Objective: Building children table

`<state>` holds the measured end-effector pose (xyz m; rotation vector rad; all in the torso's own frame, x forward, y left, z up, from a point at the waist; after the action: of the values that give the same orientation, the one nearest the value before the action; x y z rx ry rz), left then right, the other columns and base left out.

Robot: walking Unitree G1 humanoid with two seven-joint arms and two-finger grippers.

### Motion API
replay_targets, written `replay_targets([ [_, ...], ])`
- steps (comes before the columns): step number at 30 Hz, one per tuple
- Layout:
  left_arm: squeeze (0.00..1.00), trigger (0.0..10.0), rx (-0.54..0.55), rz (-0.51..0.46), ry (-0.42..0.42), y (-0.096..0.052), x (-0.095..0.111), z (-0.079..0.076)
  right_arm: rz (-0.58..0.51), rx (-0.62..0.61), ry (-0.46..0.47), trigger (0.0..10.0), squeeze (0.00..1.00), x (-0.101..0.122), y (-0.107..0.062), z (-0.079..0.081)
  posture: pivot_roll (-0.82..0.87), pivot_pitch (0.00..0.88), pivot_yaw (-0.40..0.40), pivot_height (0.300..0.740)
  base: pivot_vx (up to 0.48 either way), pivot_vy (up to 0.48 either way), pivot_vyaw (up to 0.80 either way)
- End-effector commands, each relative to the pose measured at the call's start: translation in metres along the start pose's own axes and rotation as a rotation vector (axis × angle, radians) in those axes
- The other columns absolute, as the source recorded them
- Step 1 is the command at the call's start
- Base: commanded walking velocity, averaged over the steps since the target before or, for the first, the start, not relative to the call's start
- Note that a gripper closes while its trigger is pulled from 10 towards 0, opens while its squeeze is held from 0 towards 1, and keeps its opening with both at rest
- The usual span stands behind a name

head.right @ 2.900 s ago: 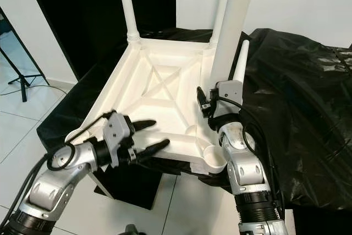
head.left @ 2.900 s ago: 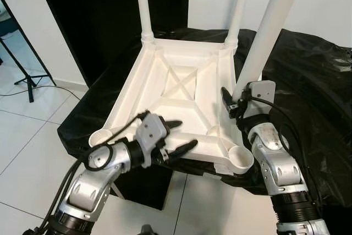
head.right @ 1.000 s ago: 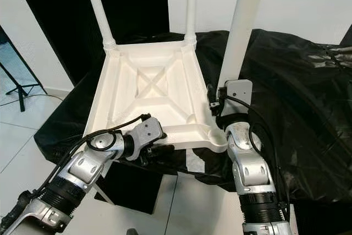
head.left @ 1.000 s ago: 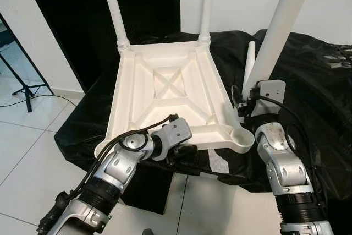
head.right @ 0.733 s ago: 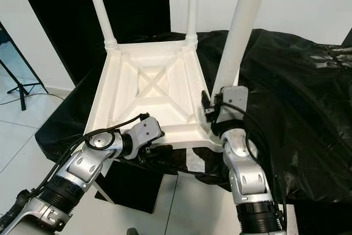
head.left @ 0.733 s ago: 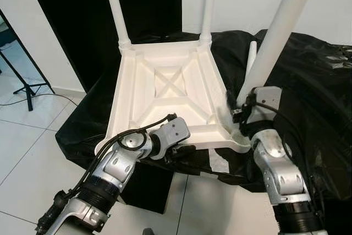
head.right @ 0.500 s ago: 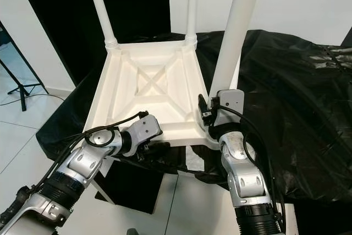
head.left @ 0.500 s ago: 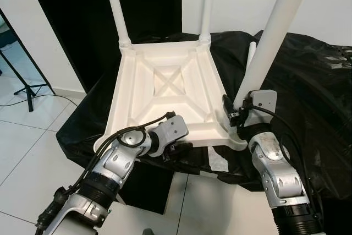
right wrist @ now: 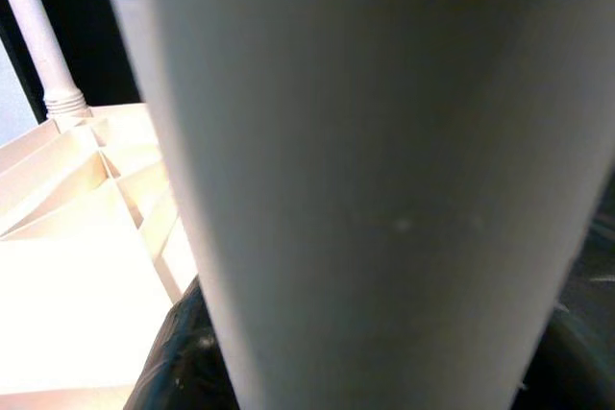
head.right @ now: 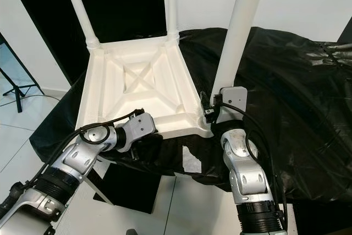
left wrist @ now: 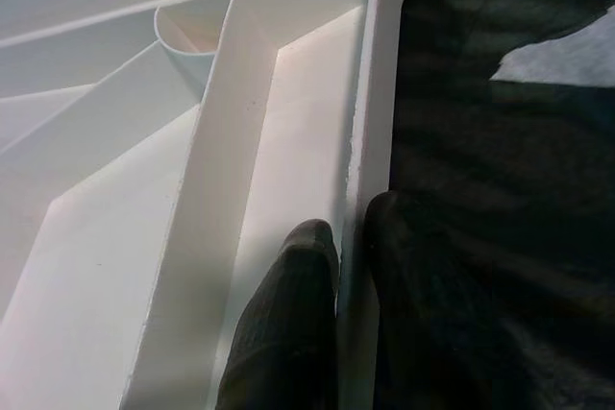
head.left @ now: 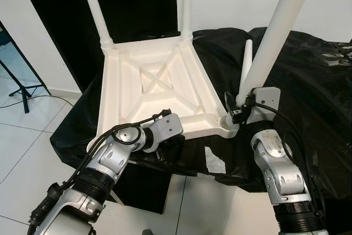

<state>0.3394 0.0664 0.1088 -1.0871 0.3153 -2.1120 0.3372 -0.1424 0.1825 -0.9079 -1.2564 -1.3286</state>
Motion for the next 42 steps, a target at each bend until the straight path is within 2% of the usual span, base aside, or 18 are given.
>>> replay_targets([
  [1,0.00,10.0,0.094,0.115,-0.006,-0.012,-0.025,0.014,-0.009,-0.009,0.011,10.0,0.00,0.004,0.004,-0.003,0.00,0.000,0.044,0.740,0.000,0.000,0.00],
  [2,0.00,10.0,0.094,0.115,-0.006,-0.012,-0.025,0.014,-0.009,-0.009,0.011,10.0,0.00,0.004,0.004,-0.003,0.00,0.000,0.044,0.740,0.000,0.000,0.00],
  [3,0.45,10.0,0.072,0.097,-0.013,-0.013,-0.023,0.011,-0.006,-0.007,0.020,10.0,0.00,0.004,0.006,-0.002,0.00,0.000,0.044,0.740,0.000,0.000,0.00],
  [4,0.45,10.0,0.056,0.077,-0.016,-0.014,-0.021,0.010,-0.005,-0.006,0.023,10.0,0.00,0.005,0.008,-0.002,0.00,0.000,0.043,0.740,0.000,0.000,0.00],
  [5,1.00,10.0,0.034,0.048,-0.021,-0.015,-0.018,0.007,-0.005,0.000,0.022,10.0,0.00,0.005,0.010,-0.001,0.01,0.000,0.042,0.740,0.000,0.000,0.00],
  [9,1.00,10.0,0.009,0.019,-0.015,-0.017,-0.014,0.005,-0.006,0.010,0.017,10.0,0.00,0.006,0.012,0.000,0.01,0.000,0.040,0.740,0.000,0.000,0.00],
  [10,0.00,10.0,-0.010,-0.017,-0.024,-0.019,-0.009,0.004,-0.006,0.018,0.019,10.0,0.00,0.006,0.013,0.002,0.01,0.000,0.040,0.740,0.000,0.000,0.00],
  [11,0.00,10.0,-0.010,-0.017,-0.024,-0.019,-0.009,0.004,-0.006,0.018,0.019,10.0,0.00,0.006,0.013,0.002,0.01,0.000,0.040,0.740,0.000,0.000,0.00],
  [13,0.00,10.0,-0.017,-0.081,-0.069,-0.023,0.001,0.005,-0.005,0.024,0.019,10.0,0.00,0.006,0.015,0.003,0.01,0.000,0.039,0.740,0.000,0.000,0.00],
  [15,0.00,10.0,-0.003,-0.202,-0.152,-0.029,0.020,0.009,-0.003,0.034,0.024,10.0,0.00,0.006,0.016,0.006,0.01,0.000,0.036,0.740,0.000,0.000,0.00],
  [18,0.00,10.0,0.012,-0.246,-0.182,-0.032,0.027,0.012,-0.002,0.037,0.028,10.0,0.00,0.007,0.016,0.007,0.01,0.000,0.036,0.740,0.000,0.000,0.00],
  [21,0.00,10.0,0.105,-0.311,-0.218,-0.035,0.038,0.020,0.001,0.049,0.044,10.0,0.00,0.007,0.016,0.010,0.01,0.000,0.035,0.740,0.000,0.000,0.00],
  [25,0.00,10.0,0.198,-0.335,-0.277,-0.035,0.042,0.022,0.004,0.051,0.054,10.0,0.00,0.007,0.015,0.011,0.01,0.000,0.032,0.740,0.000,0.000,0.00],
  [26,0.00,10.0,0.246,-0.336,-0.338,-0.035,0.041,0.020,0.003,0.044,0.055,10.0,0.00,0.006,0.012,0.010,0.01,0.000,0.031,0.740,0.000,0.000,0.00],
  [30,0.00,10.0,0.276,-0.339,-0.398,-0.038,0.040,0.016,0.030,0.013,0.070,10.0,0.00,-0.003,0.006,0.005,0.02,0.000,0.027,0.740,0.000,0.000,0.00],
  [34,0.00,10.0,0.297,-0.349,-0.430,-0.040,0.042,0.015,0.066,-0.013,0.075,10.0,0.00,-0.016,0.001,0.000,0.02,0.000,0.027,0.740,0.000,0.000,0.00],
  [37,0.00,10.0,0.331,-0.368,-0.453,-0.043,0.047,0.013,0.150,-0.082,0.096,10.0,0.00,-0.040,-0.006,-0.014,0.02,0.000,0.024,0.740,0.000,0.000,0.00],
  [42,0.00,10.0,0.347,-0.367,-0.463,-0.041,0.050,0.011,0.178,-0.117,0.102,10.0,0.00,-0.047,-0.005,-0.022,0.02,0.000,0.026,0.740,0.000,0.000,0.00],
])
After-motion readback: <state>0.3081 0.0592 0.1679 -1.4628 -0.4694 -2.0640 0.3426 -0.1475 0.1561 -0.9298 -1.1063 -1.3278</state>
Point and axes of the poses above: a point about 5 cm out from each wrist's last joint towards the gripper, its own y axis pointing out of the wrist towards the gripper, its own x axis along the axis of the wrist's last joint, z = x × y, the point moved 4 cm from there along y, pointing out of the wrist towards the gripper, and after that the axes turned 15 degrees about y, right-handed, at the moved point
